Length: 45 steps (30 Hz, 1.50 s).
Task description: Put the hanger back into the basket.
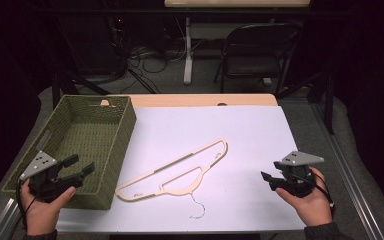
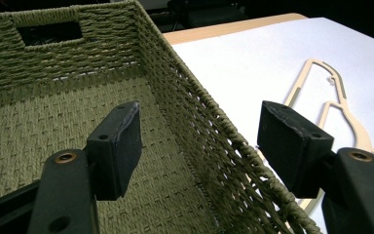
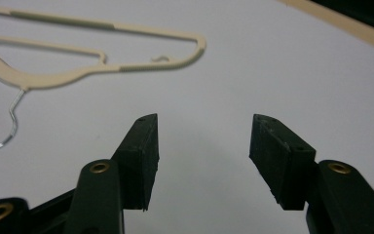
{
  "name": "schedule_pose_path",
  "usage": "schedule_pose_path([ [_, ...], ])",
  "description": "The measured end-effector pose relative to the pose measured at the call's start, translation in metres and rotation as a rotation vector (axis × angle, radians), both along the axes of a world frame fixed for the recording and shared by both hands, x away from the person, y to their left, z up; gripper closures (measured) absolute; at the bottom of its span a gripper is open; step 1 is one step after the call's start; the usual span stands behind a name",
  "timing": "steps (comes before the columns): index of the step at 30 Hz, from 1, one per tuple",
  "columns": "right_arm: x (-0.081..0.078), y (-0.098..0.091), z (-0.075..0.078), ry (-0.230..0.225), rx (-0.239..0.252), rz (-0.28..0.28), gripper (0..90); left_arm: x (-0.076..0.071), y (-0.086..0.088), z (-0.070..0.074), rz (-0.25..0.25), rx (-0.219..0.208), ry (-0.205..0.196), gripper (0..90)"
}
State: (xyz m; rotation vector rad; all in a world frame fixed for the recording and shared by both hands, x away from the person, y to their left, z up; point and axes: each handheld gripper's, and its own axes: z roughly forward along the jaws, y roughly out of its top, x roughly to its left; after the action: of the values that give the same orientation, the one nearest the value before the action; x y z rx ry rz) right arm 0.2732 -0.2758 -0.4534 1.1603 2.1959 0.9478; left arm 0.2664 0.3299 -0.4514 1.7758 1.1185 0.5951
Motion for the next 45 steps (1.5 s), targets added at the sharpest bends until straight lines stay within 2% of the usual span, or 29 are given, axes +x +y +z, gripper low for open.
schedule_pose_path([
  [2,0.004,0.010,0.018,-0.012,-0.020,0.033,43.7,0.000,-0.001,0.000,-0.003,0.004,0.001,33.0],
  [3,0.004,0.010,0.018,-0.012,-0.020,0.033,43.7,0.000,-0.001,0.000,-0.003,0.004,0.001,33.0],
  [4,0.012,0.024,0.035,-0.036,-0.033,0.071,43.6,0.001,-0.002,-0.001,-0.007,0.003,0.002,33.0],
  [6,0.022,0.035,0.048,-0.049,-0.034,0.102,43.6,0.001,-0.002,-0.001,-0.007,0.002,0.003,33.0],
  [8,0.033,0.045,0.056,-0.055,-0.035,0.139,43.6,0.001,-0.001,-0.001,-0.006,-0.002,0.004,33.0],
  [9,0.033,0.045,0.056,-0.055,-0.035,0.139,43.6,0.001,-0.001,-0.001,-0.006,-0.002,0.004,33.0],
  [10,0.048,0.055,0.063,-0.040,-0.040,0.162,43.6,0.002,0.000,-0.001,-0.006,-0.001,0.005,33.0],
  [11,0.048,0.055,0.063,-0.040,-0.040,0.162,43.6,0.002,0.000,-0.001,-0.006,-0.001,0.005,33.0],
  [12,0.061,0.063,0.066,-0.020,-0.038,0.181,43.7,0.002,0.001,-0.002,-0.005,-0.004,0.007,33.0],
  [16,0.080,0.076,0.067,-0.002,-0.039,0.213,44.7,0.002,0.002,-0.002,-0.002,-0.007,0.006,33.0],
  [17,0.080,0.076,0.067,-0.002,-0.039,0.213,44.7,0.002,0.003,-0.002,-0.001,-0.006,0.007,33.0],
  [18,0.089,0.084,0.067,0.022,-0.050,0.240,46.5,0.002,0.003,-0.002,0.002,-0.005,0.009,33.0],
  [22,0.098,0.093,0.063,0.041,-0.075,0.268,47.6,0.002,0.003,-0.002,-0.001,-0.006,0.009,33.0],
  [25,0.110,0.103,0.054,0.073,-0.070,0.287,48.2,0.002,0.002,-0.002,-0.001,-0.009,0.008,33.0],
  [26,0.113,0.104,0.052,0.098,-0.079,0.289,48.2,0.003,0.002,-0.003,-0.001,-0.008,0.008,33.0],
  [29,0.121,0.107,0.046,0.122,-0.080,0.296,48.5,0.003,0.001,-0.003,0.000,-0.006,0.010,33.0],
  [30,0.126,0.111,0.043,0.138,-0.112,0.310,48.2,0.003,0.001,-0.003,-0.001,-0.003,0.011,33.0],
  [32,0.128,0.112,0.040,0.122,-0.097,0.312,48.0,0.003,0.001,-0.003,-0.003,-0.004,0.012,33.0],
  [33,0.130,0.115,0.041,0.146,-0.125,0.323,46.8,0.003,0.001,-0.003,-0.003,-0.004,0.012,33.0],
  [34,0.133,0.121,0.039,0.128,-0.127,0.332,46.9,0.003,0.000,-0.003,-0.003,-0.003,0.013,33.0],
  [37,0.135,0.127,0.038,0.124,-0.120,0.340,47.1,0.003,0.000,-0.004,-0.004,-0.005,0.013,33.0],
  [39,0.138,0.136,0.037,0.146,-0.125,0.360,47.8,0.003,0.000,-0.004,-0.006,-0.002,0.014,33.0],
  [41,0.139,0.141,0.036,0.140,-0.141,0.368,47.9,0.004,-0.001,-0.005,-0.005,-0.003,0.016,33.0],
  [43,0.141,0.153,0.036,0.152,-0.160,0.401,47.9,0.003,-0.001,-0.004,-0.009,-0.001,0.015,33.0],
  [45,0.141,0.157,0.035,0.150,-0.160,0.408,48.1,0.003,-0.001,-0.004,-0.010,0.001,0.016,33.1],
])
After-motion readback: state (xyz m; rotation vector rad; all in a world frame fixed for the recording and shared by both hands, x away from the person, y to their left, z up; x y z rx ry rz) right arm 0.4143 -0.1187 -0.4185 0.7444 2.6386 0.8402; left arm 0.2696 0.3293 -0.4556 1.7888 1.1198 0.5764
